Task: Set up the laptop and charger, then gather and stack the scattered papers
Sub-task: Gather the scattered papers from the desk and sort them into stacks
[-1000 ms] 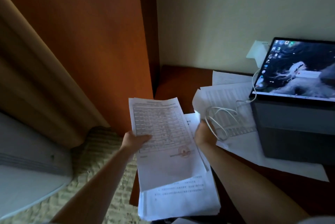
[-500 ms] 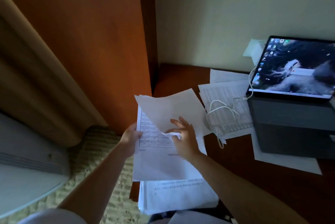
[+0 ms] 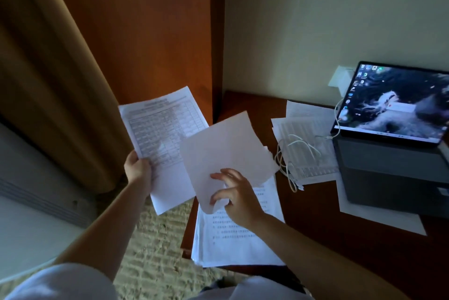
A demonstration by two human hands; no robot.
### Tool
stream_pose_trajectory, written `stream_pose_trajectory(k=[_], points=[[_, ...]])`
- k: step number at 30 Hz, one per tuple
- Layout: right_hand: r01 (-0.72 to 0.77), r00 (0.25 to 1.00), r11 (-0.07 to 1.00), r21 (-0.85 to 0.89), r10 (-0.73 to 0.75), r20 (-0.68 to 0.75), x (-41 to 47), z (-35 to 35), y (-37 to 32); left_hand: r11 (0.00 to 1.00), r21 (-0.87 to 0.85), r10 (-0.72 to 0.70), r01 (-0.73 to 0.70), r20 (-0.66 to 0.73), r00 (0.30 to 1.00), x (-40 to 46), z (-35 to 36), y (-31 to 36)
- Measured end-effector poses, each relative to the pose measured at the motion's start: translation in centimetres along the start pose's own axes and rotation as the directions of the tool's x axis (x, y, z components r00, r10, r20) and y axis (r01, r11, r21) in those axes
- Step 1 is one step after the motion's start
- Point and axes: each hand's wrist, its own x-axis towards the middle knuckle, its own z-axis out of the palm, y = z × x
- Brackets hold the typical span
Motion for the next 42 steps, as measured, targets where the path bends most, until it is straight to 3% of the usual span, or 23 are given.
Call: stream_pose_trajectory(k=[4, 8, 13, 16, 18, 21, 23, 28, 32, 33, 36, 40, 42], points=[[0.029, 0.999, 1.0, -0.005, -0.029, 0.014, 0.6, -0.4, -1.2, 0.998, 0.014, -0.067, 0.066, 0.062, 0.996, -1.2, -0.1, -1.0], [-0.193, 0.97, 0.977, -0.095, 0.204, 0.131, -0.2, -2.1, 2.0, 0.995, 0.086, -0.057, 0.047, 0.12, 0.991, -2.2, 0.1, -2.1], [-0.554, 0.788, 0.832, -0.027, 0.534, 0.306, -1.0, -3.3, 5.5, 0.973, 0.23, -0.033, -0.015, 0.205, 0.978, -3.0, 0.5, -2.9], [-0.737, 0.674, 0.66, 0.145, 0.699, 0.242, -0.9, -3.4, 6.3, 0.974, 0.226, -0.05, -0.001, 0.219, 0.974, -3.6, 0.5, -3.0], [-0.806, 0.577, 0.516, 0.29, 0.794, 0.193, -1.1, -3.8, 6.6, 0.987, 0.154, -0.063, 0.04, 0.15, 0.987, -3.3, 0.1, -2.9], [-0.813, 0.553, 0.475, 0.338, 0.81, 0.194, -1.4, -4.8, 7.1, 0.986, -0.093, -0.143, 0.141, -0.013, 0.99, -2.7, -1.3, -2.3], [-0.805, 0.569, 0.487, 0.339, 0.794, 0.212, -1.4, -5.4, 7.3, 0.961, -0.196, -0.201, 0.193, -0.023, 0.979, -2.5, -2.3, -1.7], [-0.772, 0.596, 0.444, 0.454, 0.754, 0.276, -0.5, -5.8, 7.4, 0.98, -0.107, -0.168, 0.17, 0.029, 0.985, -3.5, -2.7, -0.3], [-0.709, 0.706, 0.65, 0.274, 0.656, 0.268, -0.4, -5.4, 7.6, 0.99, 0.01, -0.142, 0.142, 0.067, 0.988, -3.5, -2.0, 0.3], [-0.707, 0.707, 0.654, 0.269, 0.648, 0.283, -0.4, -5.2, 7.7, 0.991, 0.029, -0.135, 0.133, 0.091, 0.987, -3.3, -1.8, 0.3], [-0.762, 0.647, 0.576, 0.298, 0.699, 0.303, 0.1, -4.4, 7.7, 0.987, 0.109, -0.134, 0.116, 0.172, 0.976, -3.3, -0.9, -0.5], [-0.8, 0.419, 0.22, 0.558, 0.87, 0.259, 0.5, -4.2, 7.5, 0.972, 0.126, -0.225, 0.198, 0.259, 0.939, -4.2, 0.8, -2.1], [-0.79, 0.361, 0.235, 0.567, 0.925, 0.12, 0.6, -3.8, 7.8, 0.964, 0.189, -0.235, 0.185, 0.291, 0.927, -4.1, 1.5, -2.9]])
